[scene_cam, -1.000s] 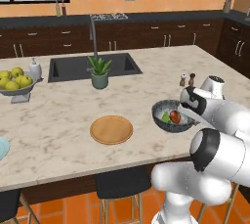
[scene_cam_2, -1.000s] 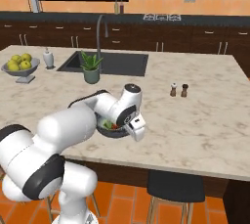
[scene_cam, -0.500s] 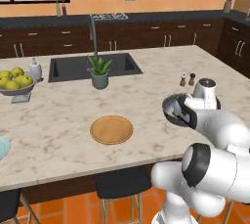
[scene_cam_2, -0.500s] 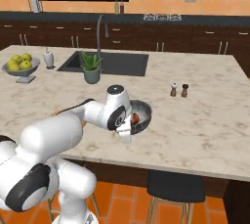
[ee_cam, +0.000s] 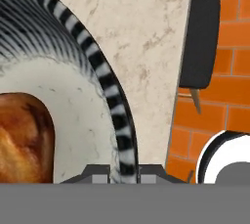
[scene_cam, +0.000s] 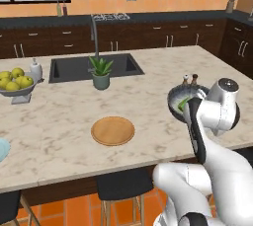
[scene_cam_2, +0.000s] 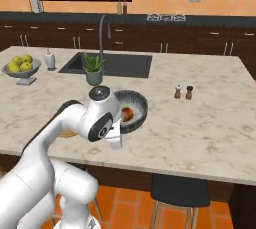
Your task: Pick the chicken drumstick and lemon wedge from their plates and place them in the bowl. Then put the bowl in the fridge.
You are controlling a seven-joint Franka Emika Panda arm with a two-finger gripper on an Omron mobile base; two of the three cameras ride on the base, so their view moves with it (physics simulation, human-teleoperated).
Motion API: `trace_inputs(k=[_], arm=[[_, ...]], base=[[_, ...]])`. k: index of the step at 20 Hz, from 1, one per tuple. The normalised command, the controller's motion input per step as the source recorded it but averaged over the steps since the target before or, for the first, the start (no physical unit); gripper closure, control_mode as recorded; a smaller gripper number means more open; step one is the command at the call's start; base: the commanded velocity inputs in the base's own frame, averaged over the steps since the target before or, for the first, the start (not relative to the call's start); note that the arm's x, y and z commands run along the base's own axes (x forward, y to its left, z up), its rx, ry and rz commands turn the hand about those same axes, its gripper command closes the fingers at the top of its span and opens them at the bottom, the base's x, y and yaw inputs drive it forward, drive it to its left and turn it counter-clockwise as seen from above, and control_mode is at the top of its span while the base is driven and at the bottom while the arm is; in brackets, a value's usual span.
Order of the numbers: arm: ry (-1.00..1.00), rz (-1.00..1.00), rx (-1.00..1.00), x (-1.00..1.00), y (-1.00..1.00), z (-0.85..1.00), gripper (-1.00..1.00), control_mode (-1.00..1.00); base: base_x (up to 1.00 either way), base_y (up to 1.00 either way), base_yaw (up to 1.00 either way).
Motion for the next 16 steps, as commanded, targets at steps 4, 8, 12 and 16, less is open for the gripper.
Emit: trace_inputs(k=[4,8,12,16], arm=[[-0.02,0.05,-0.01,-0.52,0.21,0.67,1.0,-1.0],[0.0,0.0,0.0,-0.41,0.13,0.93,1.0,-1.0],[0.0,0.0,0.0,-0.26,0.07,0.44,1.0,1.0],[0.0,0.0,0.0,0.0,0.0,0.0,1.0,1.0]], base=[[0.0,0.0,0.0],[0.0,0.0,0.0],[-0.23,0.03,0.0],[-0.39,-0.28,-0.43]])
